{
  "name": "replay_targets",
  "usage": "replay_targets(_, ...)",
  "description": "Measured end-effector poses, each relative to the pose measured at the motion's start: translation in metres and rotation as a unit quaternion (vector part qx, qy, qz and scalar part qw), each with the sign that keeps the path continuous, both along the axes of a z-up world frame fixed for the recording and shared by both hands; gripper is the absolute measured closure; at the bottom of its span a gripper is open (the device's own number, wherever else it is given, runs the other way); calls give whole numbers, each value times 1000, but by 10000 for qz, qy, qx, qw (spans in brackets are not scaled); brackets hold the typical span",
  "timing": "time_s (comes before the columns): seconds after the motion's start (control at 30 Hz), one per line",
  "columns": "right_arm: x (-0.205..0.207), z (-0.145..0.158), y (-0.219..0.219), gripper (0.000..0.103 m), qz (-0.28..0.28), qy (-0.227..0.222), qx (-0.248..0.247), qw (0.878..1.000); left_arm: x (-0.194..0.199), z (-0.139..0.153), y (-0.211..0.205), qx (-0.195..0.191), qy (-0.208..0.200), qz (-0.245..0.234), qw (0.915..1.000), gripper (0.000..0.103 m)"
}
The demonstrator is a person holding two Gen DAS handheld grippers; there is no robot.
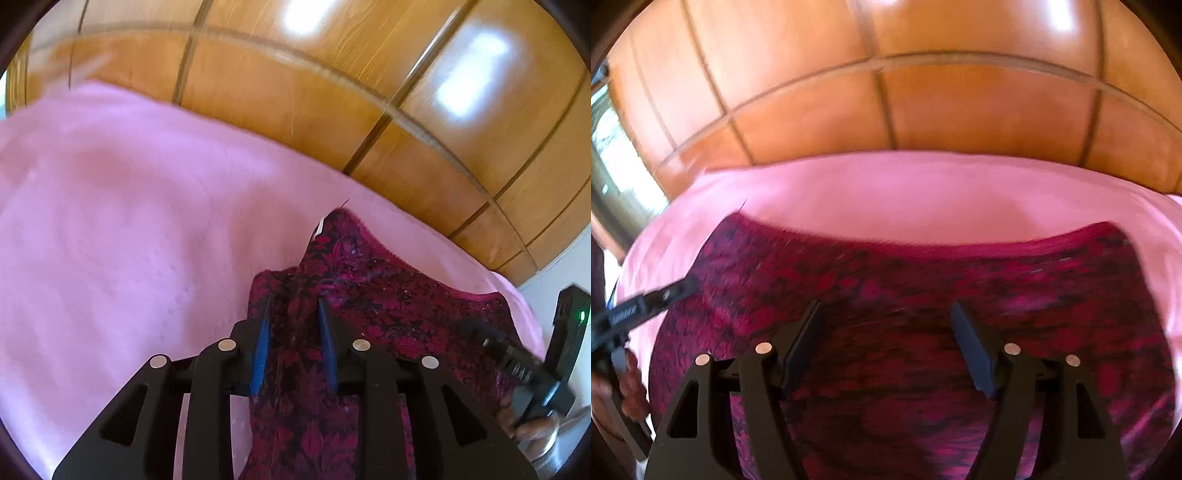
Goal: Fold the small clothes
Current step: 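Grasp the lace hem edge with the left gripper and fold it inward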
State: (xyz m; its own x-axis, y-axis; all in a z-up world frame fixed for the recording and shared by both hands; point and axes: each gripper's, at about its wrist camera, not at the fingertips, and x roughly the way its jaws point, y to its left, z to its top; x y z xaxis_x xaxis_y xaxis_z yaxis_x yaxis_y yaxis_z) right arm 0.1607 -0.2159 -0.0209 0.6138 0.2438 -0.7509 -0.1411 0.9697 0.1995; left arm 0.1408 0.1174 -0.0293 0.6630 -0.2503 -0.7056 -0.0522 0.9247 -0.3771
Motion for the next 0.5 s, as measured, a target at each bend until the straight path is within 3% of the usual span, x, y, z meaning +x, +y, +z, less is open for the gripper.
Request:
replay_targets(0.1, -2, 11, -29, 32, -313, -62, 97, 9994, -22, 18, -4, 342, -379, 39, 9987, 80)
replay_targets(0.23, -5, 15, -73, 32, -755, -15, 188, 9970, -49, 24, -19, 460, -705, -340, 9959, 80)
replay_targets(0.4, 4, -15, -117, 42, -1068, 526, 549, 9914, -48, -7, -43, 782, -202, -688, 9944, 80)
replay_targets(0.5, 9, -23, -119, 41, -962, 542, 584, 9922, -48, -11, -43, 822, -191, -672, 9942, 80)
